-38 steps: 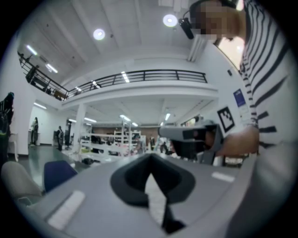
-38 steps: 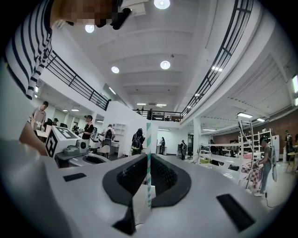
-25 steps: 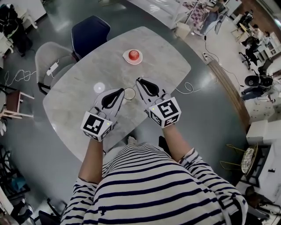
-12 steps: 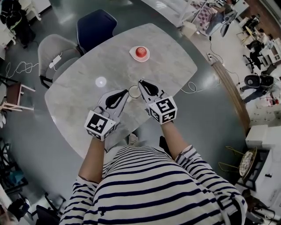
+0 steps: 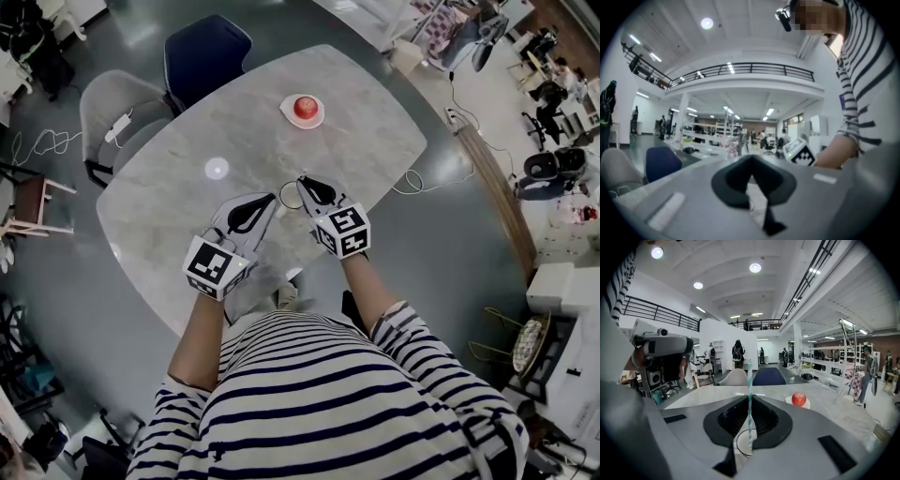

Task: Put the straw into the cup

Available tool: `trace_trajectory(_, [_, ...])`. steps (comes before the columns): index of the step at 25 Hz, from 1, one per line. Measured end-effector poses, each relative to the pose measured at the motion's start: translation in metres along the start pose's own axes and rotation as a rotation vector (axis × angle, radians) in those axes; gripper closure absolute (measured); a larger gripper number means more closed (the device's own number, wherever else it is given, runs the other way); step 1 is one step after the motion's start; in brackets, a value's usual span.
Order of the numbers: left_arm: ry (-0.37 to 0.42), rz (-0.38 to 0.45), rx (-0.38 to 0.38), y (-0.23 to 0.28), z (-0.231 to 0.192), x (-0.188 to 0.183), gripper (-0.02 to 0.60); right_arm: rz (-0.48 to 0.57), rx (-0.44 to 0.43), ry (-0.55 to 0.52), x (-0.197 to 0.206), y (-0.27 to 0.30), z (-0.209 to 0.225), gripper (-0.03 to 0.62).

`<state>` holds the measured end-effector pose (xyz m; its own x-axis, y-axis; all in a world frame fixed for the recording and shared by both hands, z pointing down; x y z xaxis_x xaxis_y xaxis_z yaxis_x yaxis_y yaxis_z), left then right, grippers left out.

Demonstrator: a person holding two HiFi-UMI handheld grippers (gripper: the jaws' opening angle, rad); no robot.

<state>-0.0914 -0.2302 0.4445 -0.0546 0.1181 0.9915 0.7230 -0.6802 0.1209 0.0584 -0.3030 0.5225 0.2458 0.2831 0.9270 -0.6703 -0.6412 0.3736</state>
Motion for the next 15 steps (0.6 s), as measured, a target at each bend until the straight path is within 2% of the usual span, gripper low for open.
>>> trace_trajectory(7, [-0.013,-0.011,0.009,0.001,-0.002,0.004,0.575,-0.074,0.020,0.048,0.029,0.006,0.007,0.571])
trace_trajectory(15, [-0.016,-0.021,0.017,0.009,-0.001,0.008,0.575,-0.167,0.008,0.041,0.054,0.017,0.005,0.571])
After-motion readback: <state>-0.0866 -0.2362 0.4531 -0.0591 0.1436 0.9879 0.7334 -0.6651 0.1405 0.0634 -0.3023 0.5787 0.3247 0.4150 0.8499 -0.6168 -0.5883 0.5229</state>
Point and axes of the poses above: the fingertips, and each gripper's own axes: y forward along the fingers, z to its right, x out of its underside, the point moved 7 cm from there along -y, backward along the fingers, and after that the axes turned 1 degree about -z, right-handed, at the moved point
